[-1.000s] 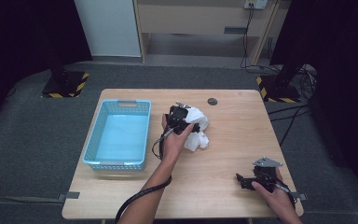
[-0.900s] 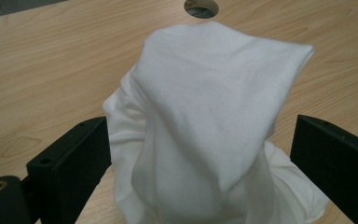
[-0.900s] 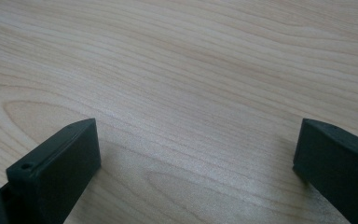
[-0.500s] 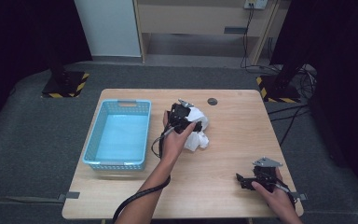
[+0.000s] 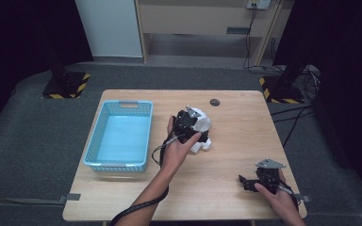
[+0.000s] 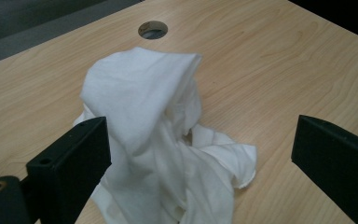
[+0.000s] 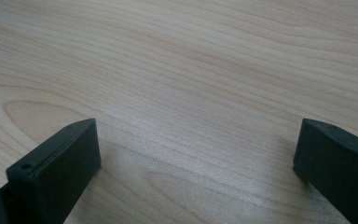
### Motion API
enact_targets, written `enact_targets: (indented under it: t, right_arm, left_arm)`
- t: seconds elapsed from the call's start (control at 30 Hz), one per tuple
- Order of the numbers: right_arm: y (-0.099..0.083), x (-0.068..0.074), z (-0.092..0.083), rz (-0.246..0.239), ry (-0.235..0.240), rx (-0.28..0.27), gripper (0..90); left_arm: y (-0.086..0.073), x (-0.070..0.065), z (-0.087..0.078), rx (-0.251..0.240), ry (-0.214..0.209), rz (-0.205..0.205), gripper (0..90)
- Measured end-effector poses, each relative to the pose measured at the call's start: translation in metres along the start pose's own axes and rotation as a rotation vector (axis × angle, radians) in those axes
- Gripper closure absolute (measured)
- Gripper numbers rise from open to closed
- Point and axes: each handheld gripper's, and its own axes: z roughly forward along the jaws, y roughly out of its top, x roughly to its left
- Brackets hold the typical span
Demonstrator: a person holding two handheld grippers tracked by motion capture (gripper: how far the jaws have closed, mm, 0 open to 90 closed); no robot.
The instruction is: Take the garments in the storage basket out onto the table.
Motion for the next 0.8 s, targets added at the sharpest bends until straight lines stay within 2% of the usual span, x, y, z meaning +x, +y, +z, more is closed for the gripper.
enact_targets:
  t: [0.23, 0.4, 0.63, 0.8]
  right_arm:
    - [0.000, 0.000, 0.000, 0.000, 0.000, 0.000, 0.3]
    - [0.000, 0.000, 0.000, 0.000, 0.000, 0.000, 0.3]
    - [0.000, 0.000, 0.000, 0.000, 0.000, 0.000, 0.3]
    - [0.000, 0.000, 0.000, 0.000, 0.000, 0.000, 0.3]
  left_arm:
    - [-0.004, -0.014, -0.006, -0.001, -0.028, 0.038, 3.0]
    - [-0.014, -0.023, -0.006, 0.002, -0.062, 0.058, 2.6]
    - [-0.029, -0.034, -0.005, 0.029, -0.081, 0.089, 2.7]
    - [-0.040, -0.038, -0.002, 0.042, -0.088, 0.092, 2.7]
